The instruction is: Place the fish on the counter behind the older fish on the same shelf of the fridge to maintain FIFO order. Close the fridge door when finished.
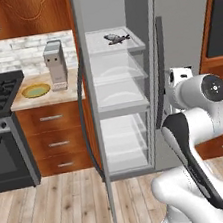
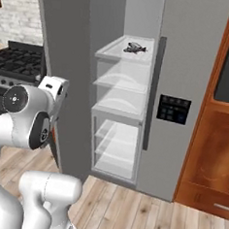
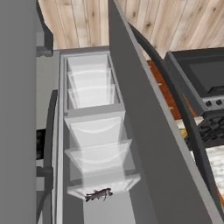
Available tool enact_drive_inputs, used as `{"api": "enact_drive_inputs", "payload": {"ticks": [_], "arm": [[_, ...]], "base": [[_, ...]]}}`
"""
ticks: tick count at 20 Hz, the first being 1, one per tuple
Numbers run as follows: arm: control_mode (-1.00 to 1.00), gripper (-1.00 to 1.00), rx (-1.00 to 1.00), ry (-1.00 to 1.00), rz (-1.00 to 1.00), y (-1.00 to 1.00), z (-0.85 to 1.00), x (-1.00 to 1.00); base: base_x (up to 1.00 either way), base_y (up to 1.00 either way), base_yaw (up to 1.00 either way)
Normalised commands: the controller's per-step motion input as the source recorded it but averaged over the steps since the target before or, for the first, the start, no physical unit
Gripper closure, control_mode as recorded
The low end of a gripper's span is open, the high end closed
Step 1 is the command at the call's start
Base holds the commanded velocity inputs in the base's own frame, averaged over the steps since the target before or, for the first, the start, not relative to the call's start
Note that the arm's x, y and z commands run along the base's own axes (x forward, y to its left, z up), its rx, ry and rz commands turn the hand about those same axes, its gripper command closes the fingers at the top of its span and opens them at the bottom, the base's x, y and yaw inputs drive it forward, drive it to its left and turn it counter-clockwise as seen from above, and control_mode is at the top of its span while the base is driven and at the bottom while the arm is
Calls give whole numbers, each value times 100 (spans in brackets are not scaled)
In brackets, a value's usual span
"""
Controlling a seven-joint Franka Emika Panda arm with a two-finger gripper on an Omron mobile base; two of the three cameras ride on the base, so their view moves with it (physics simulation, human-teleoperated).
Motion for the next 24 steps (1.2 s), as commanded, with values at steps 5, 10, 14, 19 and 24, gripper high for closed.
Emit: {"api": "enact_drive_inputs", "payload": {"ticks": [5,10,14,19,24], "arm": [[100,-100,0,0,0,0,0,0],[100,-100,0,0,0,0,0,0],[100,-100,0,0,0,0,0,0],[100,-100,0,0,0,0,0,0],[100,-100,0,0,0,0,0,0]], "base": [[-100,20,29],[-70,74,47],[-60,90,53],[-40,89,52],[12,73,19]]}}
